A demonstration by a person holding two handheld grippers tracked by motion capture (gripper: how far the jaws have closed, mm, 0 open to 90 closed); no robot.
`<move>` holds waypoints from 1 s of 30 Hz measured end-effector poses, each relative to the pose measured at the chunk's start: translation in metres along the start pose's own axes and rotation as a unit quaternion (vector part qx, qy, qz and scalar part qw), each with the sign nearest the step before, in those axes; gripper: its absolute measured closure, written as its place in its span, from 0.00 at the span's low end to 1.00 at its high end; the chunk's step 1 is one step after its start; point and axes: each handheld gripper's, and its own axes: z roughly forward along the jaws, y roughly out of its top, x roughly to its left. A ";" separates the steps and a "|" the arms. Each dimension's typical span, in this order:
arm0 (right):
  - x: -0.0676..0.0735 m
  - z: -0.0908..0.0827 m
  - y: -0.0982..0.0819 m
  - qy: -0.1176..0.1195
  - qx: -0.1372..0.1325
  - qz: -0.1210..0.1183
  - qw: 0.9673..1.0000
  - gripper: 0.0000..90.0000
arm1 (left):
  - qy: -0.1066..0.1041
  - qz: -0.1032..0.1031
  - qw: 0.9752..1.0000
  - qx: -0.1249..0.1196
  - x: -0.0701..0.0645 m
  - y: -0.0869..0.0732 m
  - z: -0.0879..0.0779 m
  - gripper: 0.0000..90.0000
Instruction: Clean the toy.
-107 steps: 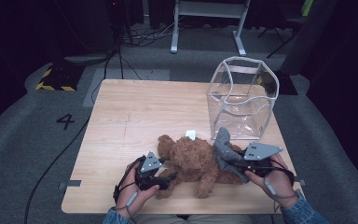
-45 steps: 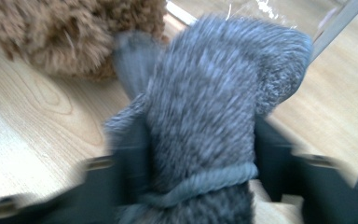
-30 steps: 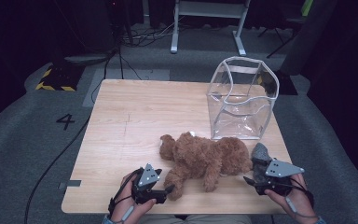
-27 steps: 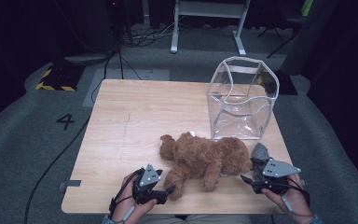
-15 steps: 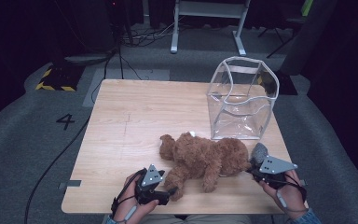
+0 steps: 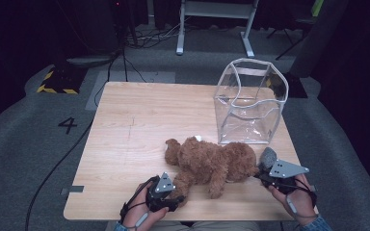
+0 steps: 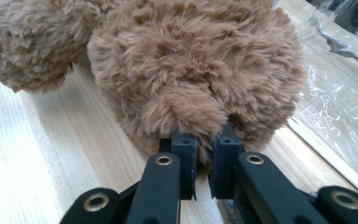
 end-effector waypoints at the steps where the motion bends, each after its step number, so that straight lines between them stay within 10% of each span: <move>1: 0.000 -0.002 0.002 0.001 -0.001 0.000 1.000 0.93 | -0.001 0.002 1.000 -0.002 0.000 0.001 -0.003 0.63; 16: 0.014 -0.026 0.020 0.051 -0.030 0.046 0.997 0.92 | -0.007 0.022 0.995 -0.094 -0.028 0.026 -0.084 0.66; 23: 0.004 0.002 0.014 0.036 -0.006 0.076 0.996 0.84 | 0.009 0.005 0.995 -0.102 -0.010 0.020 -0.064 0.64; 30: -0.008 0.002 0.010 -0.010 -0.027 0.076 0.997 0.44 | 0.023 -0.009 0.993 -0.118 0.000 0.020 -0.055 0.62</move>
